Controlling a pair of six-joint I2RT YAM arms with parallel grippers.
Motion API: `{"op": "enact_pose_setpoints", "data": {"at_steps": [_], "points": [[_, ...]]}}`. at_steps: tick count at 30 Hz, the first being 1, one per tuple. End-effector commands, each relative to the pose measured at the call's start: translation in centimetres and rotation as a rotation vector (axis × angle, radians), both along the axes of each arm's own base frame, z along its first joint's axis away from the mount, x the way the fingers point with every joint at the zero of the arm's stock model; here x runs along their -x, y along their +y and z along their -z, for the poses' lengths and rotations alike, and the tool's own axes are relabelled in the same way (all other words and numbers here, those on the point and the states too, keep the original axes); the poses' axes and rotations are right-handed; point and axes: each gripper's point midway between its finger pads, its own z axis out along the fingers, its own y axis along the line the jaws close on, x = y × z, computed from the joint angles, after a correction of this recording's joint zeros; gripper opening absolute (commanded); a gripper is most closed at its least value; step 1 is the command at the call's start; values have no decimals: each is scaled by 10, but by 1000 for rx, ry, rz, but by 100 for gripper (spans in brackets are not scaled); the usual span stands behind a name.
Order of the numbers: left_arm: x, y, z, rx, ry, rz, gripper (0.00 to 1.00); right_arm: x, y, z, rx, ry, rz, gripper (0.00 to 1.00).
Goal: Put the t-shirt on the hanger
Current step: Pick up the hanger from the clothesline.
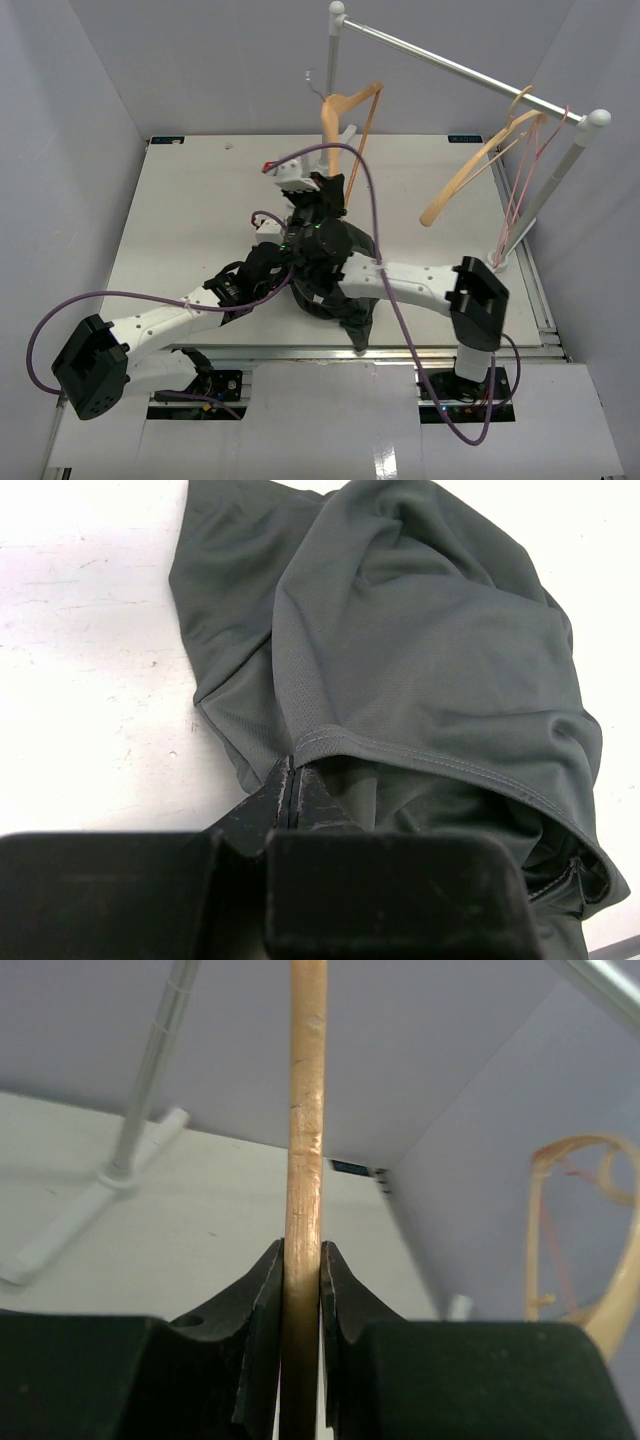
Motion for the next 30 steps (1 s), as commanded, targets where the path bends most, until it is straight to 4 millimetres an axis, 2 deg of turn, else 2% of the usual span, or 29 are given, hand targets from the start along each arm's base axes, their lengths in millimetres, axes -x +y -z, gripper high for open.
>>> {"op": "enact_pose_setpoints", "data": {"at_steps": [1,2,4,7,9,11,12,13,15,19,21,27,30], "points": [[-3,4,-13,28,-31,-40,0,13,-5,-3,-171,78,73,8],[-3,4,-14,31,-34,-34,0,11,4,1,-130,96,73,8],[-1,1,-15,32,-37,-7,0,8,11,-16,-167,94,69,8],[0,-1,-15,41,-37,5,0,2,18,-26,-171,91,73,8],[0,-1,-15,41,-38,5,0,-3,3,-48,-219,65,93,8],[0,-1,-15,38,-37,5,0,-8,-11,-56,-242,27,120,8],[-1,-1,-14,38,-37,5,0,-8,-27,-67,-279,-1,136,8],[0,-1,-13,36,-35,4,0,-11,-32,-67,-281,-22,150,8],[-1,-1,-12,31,-33,1,0,-7,-57,-84,-341,-96,161,8],[-1,-4,-9,30,-19,14,0,-1,-77,-102,-352,-164,161,8],[0,-7,-9,35,-14,24,0,0,-80,-98,-312,-140,164,8],[0,-4,-11,32,-23,18,0,-11,-82,-48,-190,47,214,8],[-1,-2,-11,25,-28,10,0,-11,-81,-37,-181,106,215,8]]}}
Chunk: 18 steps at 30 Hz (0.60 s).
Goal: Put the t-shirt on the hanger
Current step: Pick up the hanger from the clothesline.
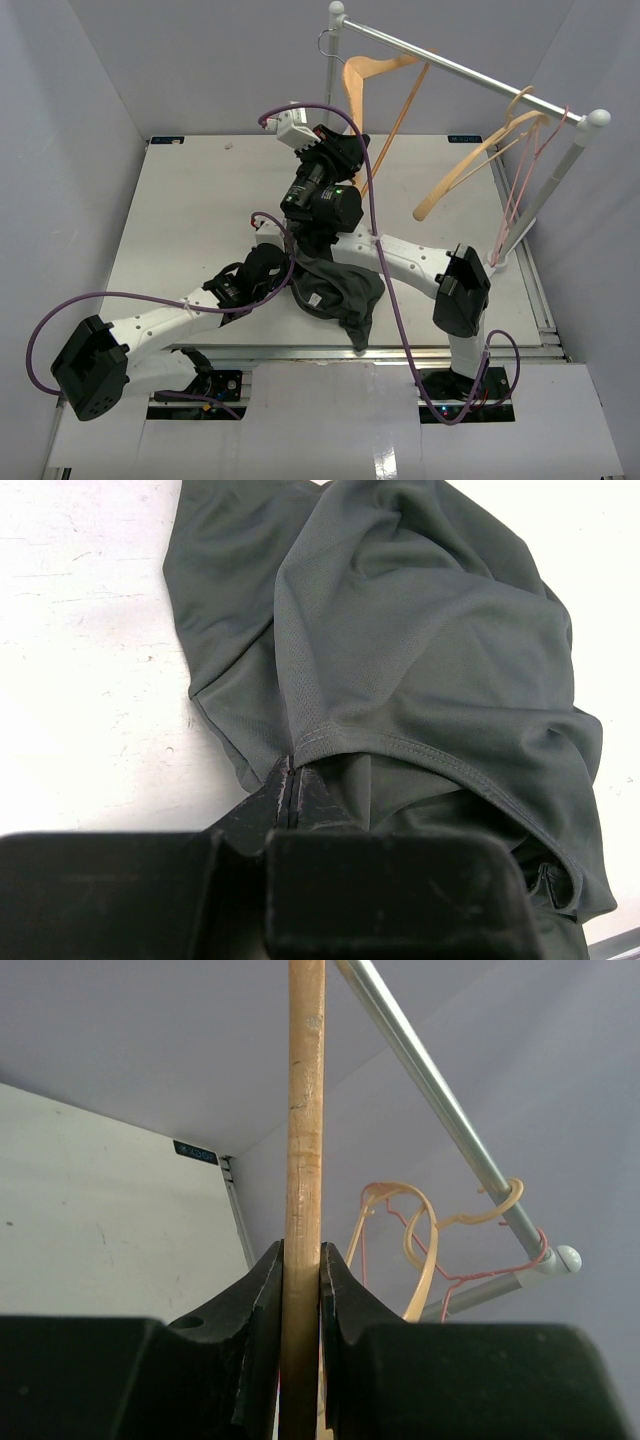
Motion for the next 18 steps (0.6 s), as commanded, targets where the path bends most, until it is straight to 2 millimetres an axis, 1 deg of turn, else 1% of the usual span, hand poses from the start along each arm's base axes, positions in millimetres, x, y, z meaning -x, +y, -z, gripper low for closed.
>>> {"op": "enact_pose_setpoints", "data": {"at_steps": [1,4,7,10,14,16,18], "points": [[-4,0,-14,15,-35,-7,0,14,-30,35,-501,-45,47,8],[-5,-2,-12,10,-28,-4,0,16,-28,33,-510,-24,42,8],[-4,-2,-12,10,-26,-2,0,18,-32,30,-494,-16,42,8],[-3,0,-15,20,-32,-7,0,13,-39,25,-454,-2,61,8],[-2,-2,-17,31,-34,0,0,-3,-49,12,-441,-7,105,8],[-2,-3,-17,31,-32,5,0,0,-49,1,-453,-11,90,8],[-2,-3,-17,33,-33,8,0,10,-46,-8,-477,-21,58,8]]}}
